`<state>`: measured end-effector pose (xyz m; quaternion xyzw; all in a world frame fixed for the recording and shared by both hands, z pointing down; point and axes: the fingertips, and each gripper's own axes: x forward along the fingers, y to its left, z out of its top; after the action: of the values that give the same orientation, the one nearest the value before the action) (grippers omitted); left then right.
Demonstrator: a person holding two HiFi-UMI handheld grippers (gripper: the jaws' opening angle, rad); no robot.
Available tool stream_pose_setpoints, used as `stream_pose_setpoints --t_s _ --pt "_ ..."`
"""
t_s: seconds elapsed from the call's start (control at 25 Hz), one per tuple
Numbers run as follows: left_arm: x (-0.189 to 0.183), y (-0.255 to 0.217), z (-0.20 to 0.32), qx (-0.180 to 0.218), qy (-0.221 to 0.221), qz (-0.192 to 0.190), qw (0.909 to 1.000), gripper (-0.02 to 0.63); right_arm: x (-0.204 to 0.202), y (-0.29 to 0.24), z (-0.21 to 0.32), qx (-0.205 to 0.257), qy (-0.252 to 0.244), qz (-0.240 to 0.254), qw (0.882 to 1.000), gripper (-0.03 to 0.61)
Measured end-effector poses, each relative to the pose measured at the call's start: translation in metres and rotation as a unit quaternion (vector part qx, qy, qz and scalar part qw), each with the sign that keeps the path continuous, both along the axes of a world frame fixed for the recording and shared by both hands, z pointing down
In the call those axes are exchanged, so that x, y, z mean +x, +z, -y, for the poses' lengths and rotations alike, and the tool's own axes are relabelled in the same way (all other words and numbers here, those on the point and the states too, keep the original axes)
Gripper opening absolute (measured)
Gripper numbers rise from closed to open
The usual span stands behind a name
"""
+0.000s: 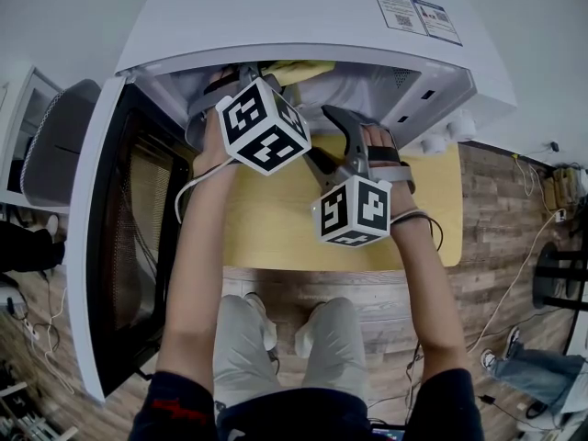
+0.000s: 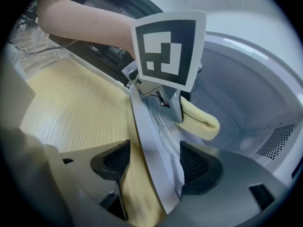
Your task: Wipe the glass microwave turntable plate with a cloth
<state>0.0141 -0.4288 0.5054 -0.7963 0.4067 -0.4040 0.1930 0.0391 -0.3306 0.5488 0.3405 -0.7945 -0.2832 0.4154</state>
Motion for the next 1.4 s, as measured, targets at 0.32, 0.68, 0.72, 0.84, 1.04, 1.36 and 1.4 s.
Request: stream_pose_setpoints --t_s 0.32,0.68,0.72,0.84,1.04,1.36,1.4 --pt "-0.004 0.000 0.001 0.002 -0.005 -0.003 1.0000 0.121 0.000 0.000 0.000 0.000 -0.001 0.000 1.000 0.296" --pt "-0.004 0.000 0.001 -0.011 -0.009 -0.024 0.9996 0.120 0.000 0.000 0.000 0.000 -0.002 0.000 1.000 0.296" --pt "-0.003 0.000 0.001 -0.012 -0.010 -0.024 0.9996 0.120 -0.001 0.000 0.000 0.000 -0.002 0.000 1.000 0.296" --pt "0.000 0.000 0.001 -0.015 -0.006 -0.023 0.9996 0.120 0.000 0.000 -0.001 0.000 -0.002 0.000 1.000 0.296" --pt "0.011 0.000 -0.001 -0.023 0.007 -0.036 0.9990 0.120 0.000 0.000 -0.001 0.001 -0.004 0.000 1.000 0.296" --pt "0.033 0.000 -0.006 -0.039 0.033 -0.056 0.9971 0.120 -0.001 0.000 -0.002 0.002 -0.007 0.000 1.000 0.296" --pt "0.036 -0.001 -0.006 -0.040 0.036 -0.060 0.9968 0.120 -0.001 0.000 -0.002 0.002 -0.008 -0.001 1.000 0.296"
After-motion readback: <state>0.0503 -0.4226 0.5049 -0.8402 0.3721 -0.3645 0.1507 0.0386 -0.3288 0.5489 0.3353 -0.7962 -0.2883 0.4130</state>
